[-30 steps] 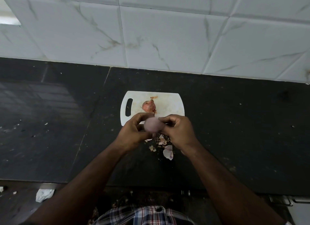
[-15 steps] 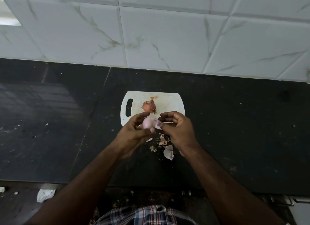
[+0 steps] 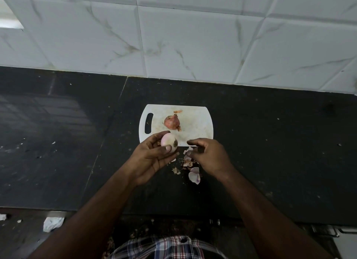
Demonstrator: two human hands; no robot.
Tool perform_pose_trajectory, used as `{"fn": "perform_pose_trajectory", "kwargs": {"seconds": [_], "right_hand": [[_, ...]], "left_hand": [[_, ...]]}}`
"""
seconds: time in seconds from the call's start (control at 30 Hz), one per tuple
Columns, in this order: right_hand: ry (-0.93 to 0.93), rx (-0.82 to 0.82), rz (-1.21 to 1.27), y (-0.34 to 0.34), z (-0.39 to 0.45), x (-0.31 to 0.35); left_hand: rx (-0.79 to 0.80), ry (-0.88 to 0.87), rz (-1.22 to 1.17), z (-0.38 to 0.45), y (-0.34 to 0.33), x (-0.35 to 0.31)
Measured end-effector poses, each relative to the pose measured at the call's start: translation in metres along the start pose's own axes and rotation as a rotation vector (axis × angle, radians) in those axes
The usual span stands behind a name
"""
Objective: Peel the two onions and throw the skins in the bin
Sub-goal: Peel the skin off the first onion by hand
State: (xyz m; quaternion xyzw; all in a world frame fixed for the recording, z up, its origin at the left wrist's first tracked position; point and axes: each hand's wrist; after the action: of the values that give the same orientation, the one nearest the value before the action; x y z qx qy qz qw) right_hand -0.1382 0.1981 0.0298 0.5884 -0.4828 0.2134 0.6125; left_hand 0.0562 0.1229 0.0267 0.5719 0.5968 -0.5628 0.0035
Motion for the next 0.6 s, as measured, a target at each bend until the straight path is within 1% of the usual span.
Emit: {"fn": "perform_pose_trajectory", "kwargs": {"seconds": [0.1,0.13,0.23,0.4,0.53,0.6], "right_hand": [[0.110,0.026,0.116,-0.004,-0.004,0.014],[0.157,0.018,0.120,-0.007,-0.005,0.019],[0.256,-0.077,0.062,-0.017,-0.005,0.025],[0.258,-0.180,0.118,-0.022,-0.005,0.020],[0.155,-0.094,0.143,-0.018,-0.001,0.021],[0.125,-0.079,0.176,-0.018,0.000,0.021]], "left_hand": [[0.043,0.014,-0.001,0.000,0.001,0.001],[0.057,0.019,0.011,0.001,0.001,0.002],[0.075,0.022,0.041,0.004,0.000,0.004],[0.069,0.006,0.031,0.003,-0.001,0.003],[0.028,-0.018,0.072,0.004,-0.006,0.004],[0.013,-0.039,0.096,0.005,-0.006,0.003]]}}
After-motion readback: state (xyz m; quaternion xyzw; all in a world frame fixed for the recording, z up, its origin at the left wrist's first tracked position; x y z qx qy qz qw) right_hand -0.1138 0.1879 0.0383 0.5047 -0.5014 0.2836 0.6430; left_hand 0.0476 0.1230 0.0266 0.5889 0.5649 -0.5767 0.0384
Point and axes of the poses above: each hand's wrist, its own z-axis towards the middle knuckle, its own y-axis out of the back of the hand, x = y × z, and after that the axes turned 1 degree about x, right-handed
